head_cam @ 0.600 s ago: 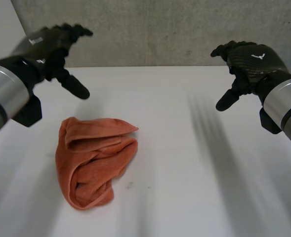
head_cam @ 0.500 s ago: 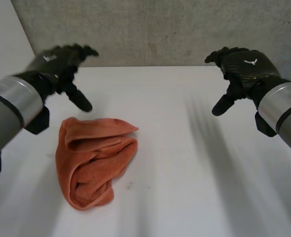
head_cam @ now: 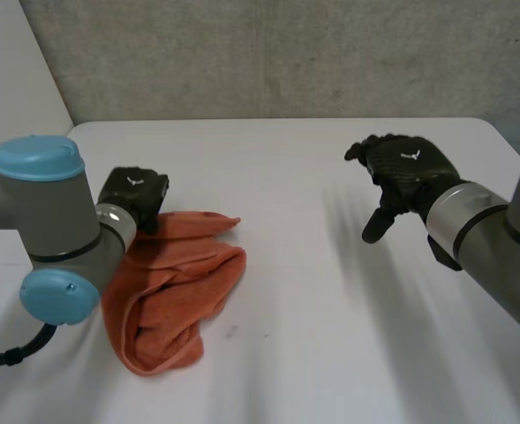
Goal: Fold the laundry
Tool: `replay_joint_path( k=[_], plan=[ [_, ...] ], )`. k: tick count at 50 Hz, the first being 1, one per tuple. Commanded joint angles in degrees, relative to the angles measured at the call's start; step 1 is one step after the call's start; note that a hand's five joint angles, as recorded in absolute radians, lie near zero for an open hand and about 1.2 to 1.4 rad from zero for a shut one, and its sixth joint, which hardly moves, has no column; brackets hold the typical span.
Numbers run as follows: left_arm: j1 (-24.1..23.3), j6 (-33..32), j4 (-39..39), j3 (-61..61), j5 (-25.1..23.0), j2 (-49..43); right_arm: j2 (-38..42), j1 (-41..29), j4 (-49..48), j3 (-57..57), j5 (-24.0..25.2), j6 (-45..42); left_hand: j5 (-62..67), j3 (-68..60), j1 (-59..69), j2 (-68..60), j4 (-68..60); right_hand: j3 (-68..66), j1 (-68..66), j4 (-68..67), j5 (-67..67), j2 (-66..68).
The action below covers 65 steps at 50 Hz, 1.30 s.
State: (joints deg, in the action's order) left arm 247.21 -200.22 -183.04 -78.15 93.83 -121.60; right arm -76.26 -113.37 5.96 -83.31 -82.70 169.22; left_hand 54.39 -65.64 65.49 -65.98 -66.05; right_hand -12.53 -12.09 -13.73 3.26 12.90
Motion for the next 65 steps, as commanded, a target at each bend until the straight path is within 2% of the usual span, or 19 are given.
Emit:
replay_joint_path(
  k=[1, 14, 15, 18, 19, 24, 31, 34, 35, 36, 37, 38, 40, 42, 45, 50, 57, 63, 65],
  plan=[
    [0.38, 0.44, -2.23, -0.25, -0.05, 9.24, 6.91, 0.69, 0.11, 2.71, -0.8, 1.28, 15.61, -14.36, 14.51, -14.02, -13.95, 2.53, 2.09, 3.73, -3.26, -2.9],
    [-4.63, 4.49, -2.58, 1.77, -0.93, 29.58, 20.89, 0.17, 0.54, 16.85, 3.85, 13.14, 15.61, -14.36, 14.51, -14.02, -13.95, 2.53, 2.09, 3.73, -3.26, -2.9],
    [-4.81, 4.49, -2.5, 1.69, -0.93, 30.62, 22.63, 0.17, 0.37, 19.64, 8.56, 16.89, 15.61, -14.36, 14.51, -14.02, -13.95, 2.53, 2.09, 3.73, -3.26, -2.9],
    [-7.34, 4.58, -2.32, 0.81, -2.5, 34.23, 23.7, 0.17, 0.37, 21.6, 12.28, 20.25, 15.61, -14.36, 14.51, -14.02, -13.95, 2.53, 2.09, 3.73, -3.26, -2.9],
    [-7.97, 4.58, -2.32, 0.54, -2.95, 34.76, 25.53, 0.17, 0.28, 24.39, 18.3, 26.01, 15.61, -14.36, 14.51, -14.02, -13.95, 2.53, 2.09, 3.73, -3.26, -2.9],
    [-11.57, 4.58, -2.23, -1.74, -5.15, 38.19, 30.89, -1.93, 0.28, 30.11, 29.05, 37.73, 15.61, -14.36, 14.51, -14.02, -13.95, 2.53, 2.09, 3.73, -3.26, -2.9],
    [-12.1, 4.58, -2.41, -2.18, -5.06, 39.34, 36.62, -9.4, 0.37, 33.12, 34.97, 41.54, 15.61, -14.36, 14.51, -14.02, -13.95, 2.53, 2.09, 3.73, -3.26, -2.9],
    [-11.75, 4.58, -2.5, -1.92, -5.15, 39.16, 37.41, -11.6, 0.37, 33.12, 35.24, 41.63, 15.61, -14.36, 14.51, -14.02, -13.95, 2.53, 2.09, 3.73, -3.26, -2.9],
    [-11.75, 4.58, -2.58, -1.92, -5.15, 39.16, 37.5, -12.39, 0.28, 33.47, 34.63, 41.8, 15.61, -14.36, 14.51, -14.02, -13.95, -27.36, -27.79, -26.16, 26.62, 26.99],
    [-11.66, 4.58, -2.67, -1.74, -5.15, 38.99, 37.42, -12.4, 0.28, 33.73, 34.45, 41.89, 15.61, -14.36, 14.51, -14.02, -13.95, -45.15, -45.58, -43.95, 44.41, 44.78],
    [-11.66, 4.49, -2.76, -1.66, -5.15, 38.99, 37.33, -12.31, 0.2, 34.0, 33.92, 41.89, 15.61, -14.36, 14.51, -14.02, -13.95, -61.98, -62.41, -60.78, 61.24, 61.61],
    [-11.58, 4.57, -2.76, -1.57, -5.15, 38.9, 36.98, -12.14, 0.02, 34.26, 33.14, 41.98, 15.61, -14.36, 14.51, -14.02, -13.95, -67.42, -67.85, -66.22, 66.68, 67.05],
    [-11.05, 4.58, -2.85, -1.13, -5.06, 38.81, 36.45, -11.61, -0.24, 34.96, 30.51, 41.98, 15.61, -14.36, 14.51, -14.02, -13.95, -67.47, -67.91, -66.27, 66.74, 67.1],
    [-10.7, 4.58, -2.85, -0.95, -4.97, 38.81, 33.22, -9.42, 0.11, 36.8, 22.53, 40.58, 15.61, -14.36, 14.51, -14.02, -13.95, -67.47, -67.91, -66.27, 66.74, 67.1],
    [-8.5, 4.84, -3.11, 0.71, -4.71, 38.37, 28.47, -5.73, 0.02, 36.55, 17.41, 36.81, 15.61, -14.36, 14.51, -14.02, -13.95, -67.47, -67.91, -66.27, 66.74, 67.1],
    [-6.4, 7.29, -5.91, 2.12, -4.62, 37.58, 13.47, 0.07, -1.29, 29.72, 9.06, 20.41, 15.61, -14.36, 14.51, -14.02, -13.95, -67.47, -67.91, -66.27, 66.74, 67.1],
    [-2.09, 11.78, -9.88, 0.55, -4.45, 33.28, -0.8, -0.35, -2.02, 19.52, 7.64, 7.1, 15.61, -14.36, 14.51, -14.02, -13.95, -67.47, -67.91, -66.27, 66.74, 67.1],
    [-0.85, 14.42, -9.97, -4.64, -4.53, 24.76, -0.38, -2.9, 3.44, 12.48, 8.17, 6.12, 15.61, -14.36, 14.51, -14.02, -13.95, -67.47, -67.91, -66.27, 66.74, 67.1],
    [-0.68, 15.03, -9.97, -6.13, -4.53, 21.95, 3.12, -9.46, 4.23, 9.4, 7.46, 4.72, 15.61, -14.36, 14.51, -14.02, -13.95, -67.47, -67.91, -66.27, 66.74, 67.1]
  ],
)
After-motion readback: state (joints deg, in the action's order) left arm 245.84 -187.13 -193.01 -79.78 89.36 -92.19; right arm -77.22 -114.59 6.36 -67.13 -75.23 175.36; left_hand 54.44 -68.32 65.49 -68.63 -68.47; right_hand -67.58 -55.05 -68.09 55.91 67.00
